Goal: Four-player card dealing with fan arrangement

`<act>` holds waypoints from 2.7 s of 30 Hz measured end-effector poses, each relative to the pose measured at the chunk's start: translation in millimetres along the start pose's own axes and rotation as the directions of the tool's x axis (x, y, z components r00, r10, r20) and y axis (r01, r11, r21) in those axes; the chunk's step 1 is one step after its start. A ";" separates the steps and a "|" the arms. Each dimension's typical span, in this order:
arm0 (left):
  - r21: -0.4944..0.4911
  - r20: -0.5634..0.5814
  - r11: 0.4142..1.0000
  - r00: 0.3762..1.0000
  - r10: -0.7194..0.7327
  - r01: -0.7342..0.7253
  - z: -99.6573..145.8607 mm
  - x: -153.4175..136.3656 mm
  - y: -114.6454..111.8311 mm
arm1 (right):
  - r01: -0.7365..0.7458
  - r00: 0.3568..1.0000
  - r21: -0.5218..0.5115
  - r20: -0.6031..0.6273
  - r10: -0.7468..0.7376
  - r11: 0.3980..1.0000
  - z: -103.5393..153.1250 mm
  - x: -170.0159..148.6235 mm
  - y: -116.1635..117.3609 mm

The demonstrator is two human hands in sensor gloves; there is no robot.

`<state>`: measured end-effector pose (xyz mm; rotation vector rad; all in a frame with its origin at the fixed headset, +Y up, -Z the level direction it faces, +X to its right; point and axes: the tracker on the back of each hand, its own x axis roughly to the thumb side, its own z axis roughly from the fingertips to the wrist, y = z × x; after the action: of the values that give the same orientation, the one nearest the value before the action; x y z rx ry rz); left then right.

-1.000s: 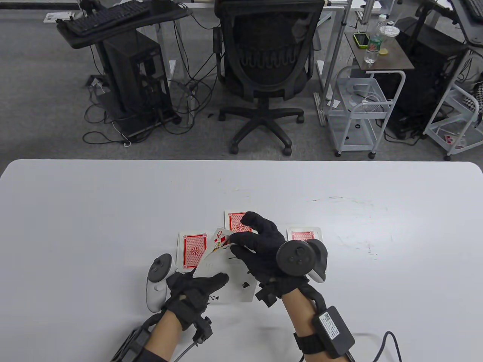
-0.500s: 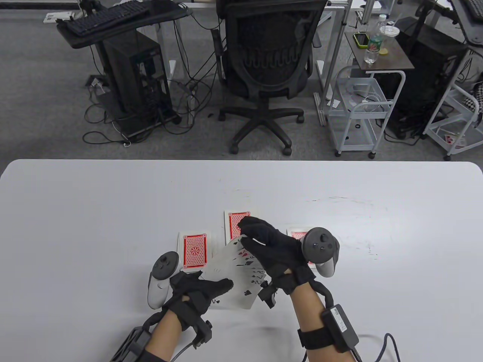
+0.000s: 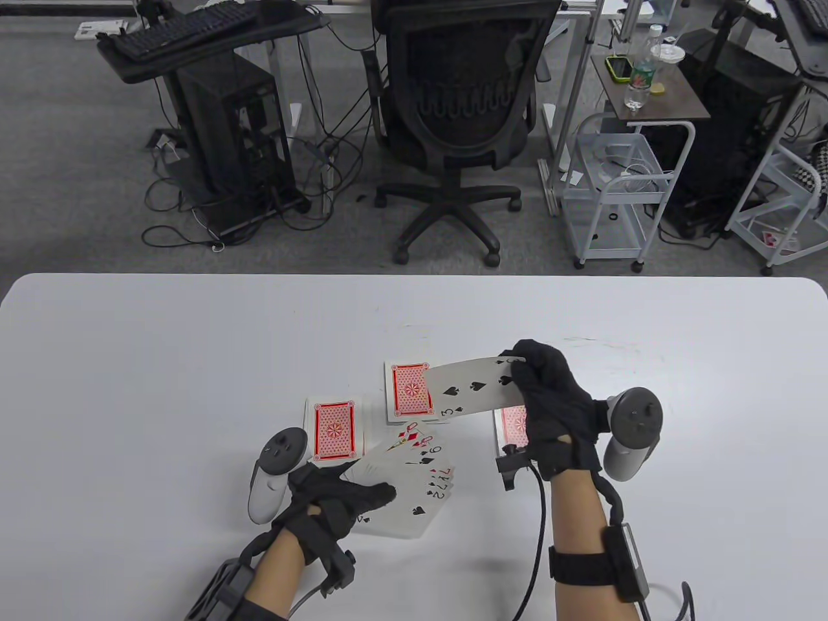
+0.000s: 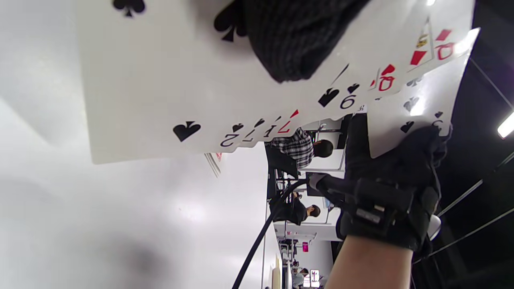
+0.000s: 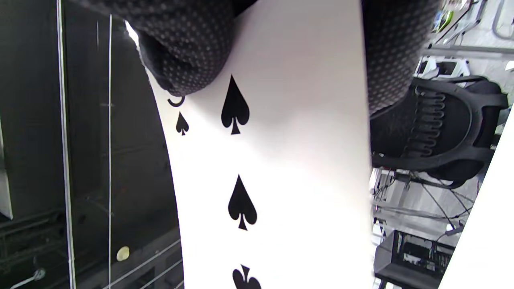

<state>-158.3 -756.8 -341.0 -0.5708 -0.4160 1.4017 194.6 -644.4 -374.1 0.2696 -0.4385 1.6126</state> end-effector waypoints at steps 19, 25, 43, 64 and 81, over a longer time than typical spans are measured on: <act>-0.095 -0.065 0.992 0.994 -0.087 0.080 -6.0 -4.0 -9.8 | -0.056 0.997 0.630 -0.008 0.079 0.775 11.6 -10.5 96.9; -0.103 -0.029 0.994 0.998 -0.050 0.046 -5.5 -4.9 -10.3 | -0.023 0.997 0.674 -0.040 0.068 0.739 14.4 -13.4 104.4; 0.106 0.222 0.875 0.869 0.442 -0.472 6.4 -15.9 12.3 | -0.262 0.918 0.501 -0.133 0.373 0.825 25.2 -36.5 99.8; 0.225 0.285 0.859 0.874 0.394 -0.460 11.2 -13.0 10.6 | -0.361 0.928 0.258 0.008 0.372 0.896 41.7 -19.2 115.5; 0.038 0.078 0.973 0.972 0.223 -0.226 -1.3 -9.3 -1.1 | -0.202 0.977 0.126 0.097 0.191 0.971 5.9 -0.3 45.9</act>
<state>-157.9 -766.3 -340.8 -0.5418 -0.3852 1.6495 148.6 -649.4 -374.4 0.4082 -0.4308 1.8337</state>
